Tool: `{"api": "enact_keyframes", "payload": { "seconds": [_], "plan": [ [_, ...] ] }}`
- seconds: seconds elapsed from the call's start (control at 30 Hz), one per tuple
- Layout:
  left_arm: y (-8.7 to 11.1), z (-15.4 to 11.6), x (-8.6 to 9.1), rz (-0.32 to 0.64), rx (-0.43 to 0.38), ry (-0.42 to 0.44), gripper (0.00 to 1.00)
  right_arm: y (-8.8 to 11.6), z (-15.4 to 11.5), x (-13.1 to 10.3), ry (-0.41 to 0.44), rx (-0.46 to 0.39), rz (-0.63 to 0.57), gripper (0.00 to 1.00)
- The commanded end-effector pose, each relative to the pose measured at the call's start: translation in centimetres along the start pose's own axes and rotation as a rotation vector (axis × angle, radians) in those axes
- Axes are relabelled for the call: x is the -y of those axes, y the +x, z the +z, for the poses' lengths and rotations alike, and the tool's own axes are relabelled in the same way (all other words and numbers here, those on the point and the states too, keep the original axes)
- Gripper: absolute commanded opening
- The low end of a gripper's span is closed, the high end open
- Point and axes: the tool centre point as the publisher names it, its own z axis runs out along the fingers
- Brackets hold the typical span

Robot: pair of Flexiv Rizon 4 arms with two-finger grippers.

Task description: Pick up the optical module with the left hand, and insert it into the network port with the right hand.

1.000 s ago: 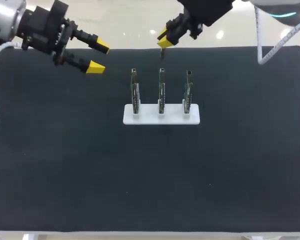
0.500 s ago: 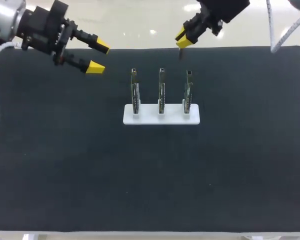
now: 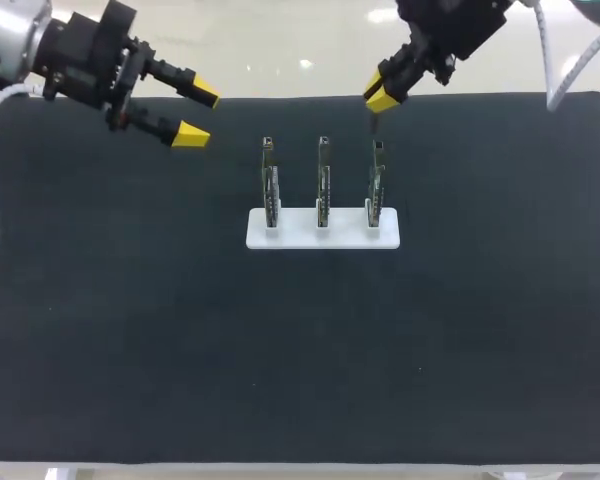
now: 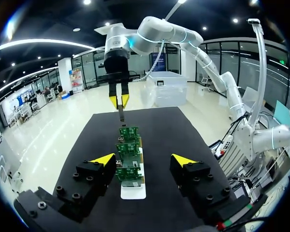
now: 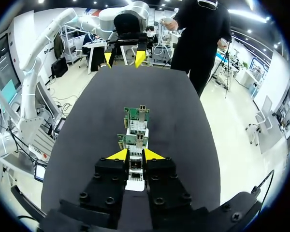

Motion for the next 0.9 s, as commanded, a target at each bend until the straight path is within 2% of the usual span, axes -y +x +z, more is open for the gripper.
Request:
{"api": "enact_keyframes", "payload": {
  "seconds": [0.03, 0.53, 0.9],
  "plan": [
    [-0.04, 0.04, -0.05, -0.001, -0.004, 0.0, 1.0, 0.43, 0.33, -0.27, 0.021, 0.014, 0.007, 0.0],
    [-0.04, 0.04, -0.05, -0.001, -0.004, 0.0, 1.0, 0.44, 0.33, -0.31, 0.033, 0.021, 0.019, 0.0],
    [-0.04, 0.04, -0.05, -0.001, -0.004, 0.0, 1.0, 1.36, -0.12, -0.05, 0.062, 0.037, 0.019, 0.0]
  ]
}}
